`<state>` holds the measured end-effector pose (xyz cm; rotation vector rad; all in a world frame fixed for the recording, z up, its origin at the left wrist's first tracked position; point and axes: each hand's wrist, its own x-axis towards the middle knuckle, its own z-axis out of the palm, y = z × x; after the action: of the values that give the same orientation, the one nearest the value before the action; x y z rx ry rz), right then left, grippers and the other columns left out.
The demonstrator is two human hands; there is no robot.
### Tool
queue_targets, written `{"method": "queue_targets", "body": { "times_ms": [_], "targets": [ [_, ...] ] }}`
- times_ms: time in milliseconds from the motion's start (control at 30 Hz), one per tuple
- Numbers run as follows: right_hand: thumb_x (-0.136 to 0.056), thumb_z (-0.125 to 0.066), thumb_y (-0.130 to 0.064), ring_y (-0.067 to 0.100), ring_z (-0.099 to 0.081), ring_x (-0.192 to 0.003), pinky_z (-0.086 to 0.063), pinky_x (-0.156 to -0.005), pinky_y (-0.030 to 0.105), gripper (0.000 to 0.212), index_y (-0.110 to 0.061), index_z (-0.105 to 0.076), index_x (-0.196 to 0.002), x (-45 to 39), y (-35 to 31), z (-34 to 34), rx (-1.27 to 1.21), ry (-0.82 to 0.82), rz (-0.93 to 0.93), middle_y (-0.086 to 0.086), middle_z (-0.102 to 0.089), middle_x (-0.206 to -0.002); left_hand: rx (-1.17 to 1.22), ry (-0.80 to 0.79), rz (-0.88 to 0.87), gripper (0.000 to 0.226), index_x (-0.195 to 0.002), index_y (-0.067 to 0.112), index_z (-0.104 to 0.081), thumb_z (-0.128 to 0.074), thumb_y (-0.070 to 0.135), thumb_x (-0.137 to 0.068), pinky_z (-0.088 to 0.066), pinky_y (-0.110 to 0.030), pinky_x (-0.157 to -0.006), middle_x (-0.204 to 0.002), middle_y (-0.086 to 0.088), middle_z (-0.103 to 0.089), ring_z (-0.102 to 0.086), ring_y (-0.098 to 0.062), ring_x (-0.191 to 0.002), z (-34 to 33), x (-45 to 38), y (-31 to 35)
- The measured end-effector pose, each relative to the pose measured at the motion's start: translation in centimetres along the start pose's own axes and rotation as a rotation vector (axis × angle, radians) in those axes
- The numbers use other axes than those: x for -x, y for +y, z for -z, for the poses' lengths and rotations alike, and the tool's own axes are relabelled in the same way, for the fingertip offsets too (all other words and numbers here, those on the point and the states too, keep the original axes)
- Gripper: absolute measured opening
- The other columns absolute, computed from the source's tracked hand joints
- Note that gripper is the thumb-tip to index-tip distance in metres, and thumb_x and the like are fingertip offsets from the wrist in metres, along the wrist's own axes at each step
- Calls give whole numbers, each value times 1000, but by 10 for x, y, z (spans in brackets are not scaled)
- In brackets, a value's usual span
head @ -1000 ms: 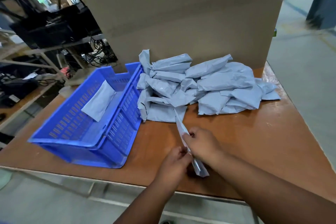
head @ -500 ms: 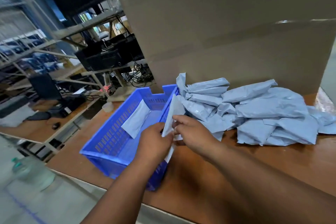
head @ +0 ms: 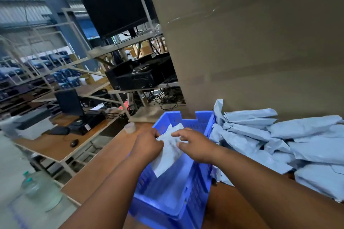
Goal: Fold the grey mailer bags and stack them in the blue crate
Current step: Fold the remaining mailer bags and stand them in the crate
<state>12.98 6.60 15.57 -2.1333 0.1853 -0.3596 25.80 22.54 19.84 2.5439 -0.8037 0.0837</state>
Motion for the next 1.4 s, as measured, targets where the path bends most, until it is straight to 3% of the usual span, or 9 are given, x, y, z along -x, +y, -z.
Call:
{"method": "queue_targets", "body": {
  "times_ms": [133,267,400,600,667,833,1067,1200,1400],
  "targets": [
    [-102,-61,-29,19,-60,-125,-43,-100,26,36,-29,-65,-138,-52,22,-5,215,-30,-121,-3,-56,-139,-134,-81,46,13,-74,17,-54,-61,9,-80,-43,-34,-63,-75,2,-62,-63,-28,-81,-17,-50,-36],
    [-102,-58,-32,21,-57,-130,-46,-109,35,37,-28,-65,-138,-94,38,-19,369,-84,-204,0,-57,-143,-98,-107,108,11,-84,18,-52,-57,8,-86,-39,-30,-71,-105,-10,-72,-67,-33,-101,-56,-93,-64],
    [-100,-58,-35,22,-59,-128,-48,-105,35,35,-29,-67,-134,-120,58,-39,462,-87,-261,-1,-63,-140,-80,-123,139,23,-115,8,-68,-59,12,-94,-52,-35,-93,-125,-15,-72,-67,-34,-118,-95,-127,-73],
    [-99,-57,-38,24,-63,-124,-51,-101,33,34,-31,-71,-129,-137,71,-60,616,-136,-286,-3,-69,-136,-318,-313,134,33,-130,9,-70,-61,19,-100,-56,-40,-92,-131,-10,-70,-68,-31,-121,-131,-153,-87],
    [-99,-57,-39,25,-64,-122,-53,-101,35,33,-30,-71,-128,-138,75,-61,657,-150,-314,-2,-69,-134,-453,-329,136,42,-137,12,-66,-68,19,-96,-56,-44,-101,-143,-8,-64,-62,-31,-133,-136,-157,-87],
    [-101,-57,-40,29,-63,-123,-53,-101,38,32,-28,-71,-127,-140,77,-65,762,-198,-355,2,-68,-135,-554,-273,74,40,-135,13,-67,-66,17,-96,-58,-45,-93,-141,-6,-65,-62,-30,-133,-138,-170,-92],
    [-99,-51,-35,28,-66,-104,-50,-77,34,22,-26,-72,-104,-136,69,-60,718,-41,-294,-2,-72,-112,-485,-310,126,42,-136,16,-66,-66,21,-94,-57,-44,-99,-142,-6,-63,-60,-31,-134,-136,-175,-89],
    [-98,-46,-31,29,-56,-80,-38,-63,34,27,-23,-48,-72,-124,58,-45,727,99,-173,-2,-59,-81,-405,-270,124,40,-132,14,-67,-65,23,-92,-58,-40,-98,-136,-7,-67,-65,-30,-128,-125,-171,-80],
    [-97,-50,-33,27,-63,-79,-46,-62,37,22,-23,-55,-78,-90,57,-3,685,317,-92,1,-69,-84,-311,-163,-23,31,-119,16,-72,-56,25,-94,-59,-39,-94,-125,-7,-73,-69,-30,-117,-102,-147,-16]
  ]
}}
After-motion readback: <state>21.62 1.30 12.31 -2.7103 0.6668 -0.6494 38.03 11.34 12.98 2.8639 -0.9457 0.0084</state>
